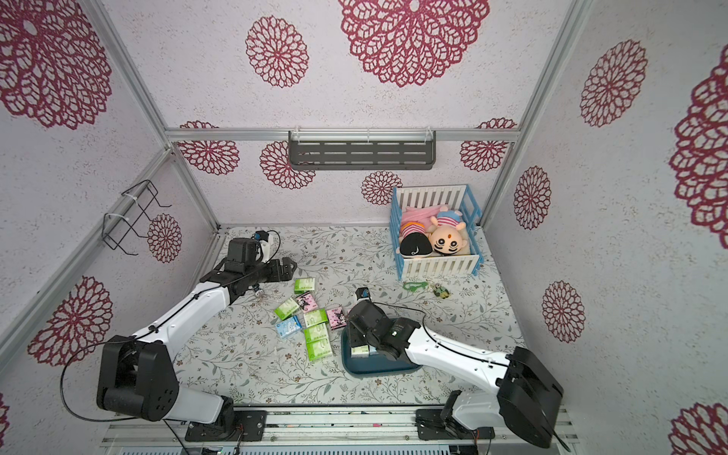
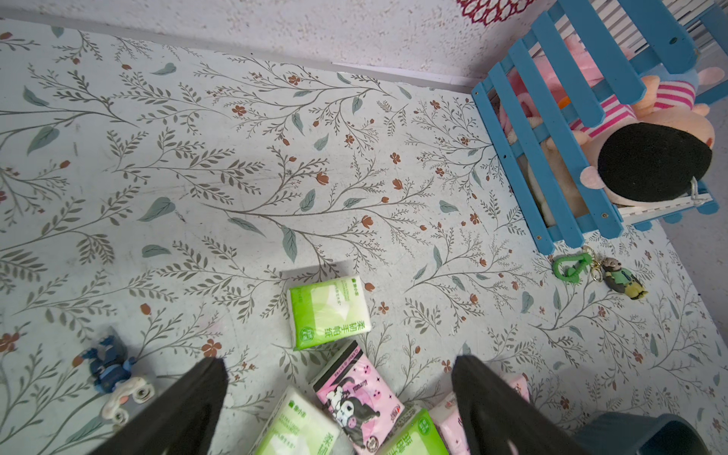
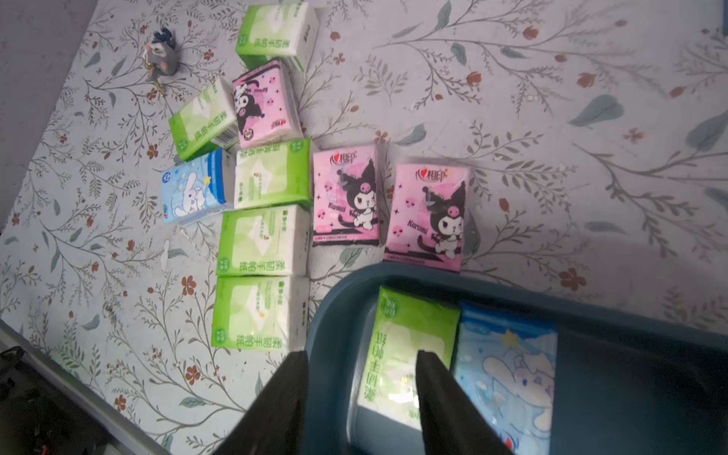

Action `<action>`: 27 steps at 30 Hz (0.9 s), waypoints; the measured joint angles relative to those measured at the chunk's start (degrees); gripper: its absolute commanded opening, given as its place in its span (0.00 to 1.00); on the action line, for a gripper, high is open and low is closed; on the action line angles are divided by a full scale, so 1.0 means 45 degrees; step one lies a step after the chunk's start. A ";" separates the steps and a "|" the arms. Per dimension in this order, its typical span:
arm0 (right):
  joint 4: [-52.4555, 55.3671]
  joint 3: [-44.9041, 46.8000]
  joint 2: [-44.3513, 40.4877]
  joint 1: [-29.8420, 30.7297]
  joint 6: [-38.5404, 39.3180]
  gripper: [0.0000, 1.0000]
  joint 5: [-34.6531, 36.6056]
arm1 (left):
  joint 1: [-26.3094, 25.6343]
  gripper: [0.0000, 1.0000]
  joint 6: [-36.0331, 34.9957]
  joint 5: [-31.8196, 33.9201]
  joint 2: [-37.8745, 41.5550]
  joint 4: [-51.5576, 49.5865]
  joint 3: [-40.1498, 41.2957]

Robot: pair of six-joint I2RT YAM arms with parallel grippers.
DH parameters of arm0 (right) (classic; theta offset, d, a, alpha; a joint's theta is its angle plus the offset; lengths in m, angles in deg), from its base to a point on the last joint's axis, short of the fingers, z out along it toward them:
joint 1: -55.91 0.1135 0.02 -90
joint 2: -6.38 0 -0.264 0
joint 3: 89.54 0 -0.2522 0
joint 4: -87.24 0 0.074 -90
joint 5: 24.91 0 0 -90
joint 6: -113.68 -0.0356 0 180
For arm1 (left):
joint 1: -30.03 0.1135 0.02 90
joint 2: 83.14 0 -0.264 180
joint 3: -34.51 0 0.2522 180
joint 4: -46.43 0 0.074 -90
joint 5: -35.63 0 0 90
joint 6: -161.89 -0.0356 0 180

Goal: Put the pocket tissues into the storage box
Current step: Pick up the pocket tissues from the center of the board.

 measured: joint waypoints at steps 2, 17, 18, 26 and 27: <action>-0.0316 -0.0680 0.0947 -0.0194 0.0209 0.56 -0.0165 | 0.0000 0.97 0.0000 0.0024 0.0000 -0.0034 -0.0005; -0.1700 -0.8670 0.9457 -0.1365 0.1739 0.68 -0.2875 | 0.2399 0.97 0.1069 -0.0204 0.1802 -0.0262 0.0393; -0.1661 -0.9190 0.9918 -0.1520 0.1739 0.67 -0.3050 | 0.2477 0.97 0.1093 -0.0228 0.1938 -0.0287 0.0408; -0.0330 -1.3920 1.3517 -0.2205 0.1739 0.67 -0.3308 | 0.2531 0.97 0.1316 -0.0495 0.2691 -0.0306 0.1345; -0.0053 -1.4450 1.3838 -0.2220 0.1744 0.67 -0.3269 | 0.2531 0.97 0.1316 -0.0500 0.2710 -0.0340 0.1399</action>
